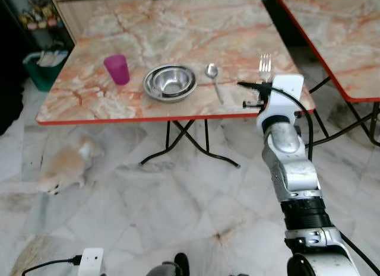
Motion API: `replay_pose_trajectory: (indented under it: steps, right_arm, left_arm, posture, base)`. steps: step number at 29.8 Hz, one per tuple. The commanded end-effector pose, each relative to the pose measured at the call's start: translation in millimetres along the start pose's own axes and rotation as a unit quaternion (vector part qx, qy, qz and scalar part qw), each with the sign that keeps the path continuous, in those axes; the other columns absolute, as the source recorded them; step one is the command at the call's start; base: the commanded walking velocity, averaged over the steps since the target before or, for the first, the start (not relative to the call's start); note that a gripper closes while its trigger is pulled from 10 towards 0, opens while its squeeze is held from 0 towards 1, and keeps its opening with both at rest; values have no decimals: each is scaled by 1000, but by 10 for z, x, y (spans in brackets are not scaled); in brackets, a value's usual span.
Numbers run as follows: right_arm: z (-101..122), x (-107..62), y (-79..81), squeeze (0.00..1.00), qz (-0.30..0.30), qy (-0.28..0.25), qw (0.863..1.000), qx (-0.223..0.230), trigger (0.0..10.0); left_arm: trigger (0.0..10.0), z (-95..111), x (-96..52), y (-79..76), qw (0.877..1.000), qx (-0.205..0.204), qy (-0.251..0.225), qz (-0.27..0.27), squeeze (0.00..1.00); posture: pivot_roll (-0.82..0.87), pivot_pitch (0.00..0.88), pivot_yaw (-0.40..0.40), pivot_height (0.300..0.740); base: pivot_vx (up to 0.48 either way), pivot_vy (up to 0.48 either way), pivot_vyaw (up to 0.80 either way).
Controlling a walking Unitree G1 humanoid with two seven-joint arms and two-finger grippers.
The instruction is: Setting the table
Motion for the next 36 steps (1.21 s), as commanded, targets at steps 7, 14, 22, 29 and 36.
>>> replay_pose_trajectory:
  steps: [7, 14, 22, 29, 36]
  right_arm:
    - [5, -8, 89, 0, 13, 4, 1000, 5, 10000]
    - [-28, -17, 131, 0, 24, 9, 999, -22, 10000]
    - [-52, -27, 162, 0, 31, 15, 999, -25, 10000]
    - [-45, -24, 160, 0, 33, 13, 999, -26, 10000]
    - [-53, -32, 160, 0, 35, 14, 999, -30, 10000]
  left_arm:
    - [10000, -33, -5, 22, 1000, 7, 6, 4, 0]
    - [10000, 0, 1, -5, 1000, 9, 1, 2, 0]
    - [10000, 24, 4, -12, 1000, 9, -3, 1, 0]
    - [10000, 45, 6, -8, 1000, 9, -6, 0, 0]
    - [10000, 55, 8, -25, 1000, 9, -8, -2, 0]
  posture:
    - [1, 175, 53, 740]
    - [-1, 177, 52, 740]
    - [1, 177, 52, 740]
    - [-2, 177, 53, 740]
    - [-3, 177, 51, 740]
  base:
    - [296, 0, 0]
    - [313, 0, 61]
    - [261, 0, 541]
    - [243, 0, 138]
    - [245, 0, 246]
Point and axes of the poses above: a point about 5 cm out from each wrist's last joint towards the gripper, its own x axis pointing out of the wrist towards the gripper, its own z axis along the axis of the wrist's last joint, y = z × x, the point moved 5 cm from there along x, pointing out of the wrist towards the gripper, and after that the axes turned 5 degrees about -x, right-handed, at the moved point
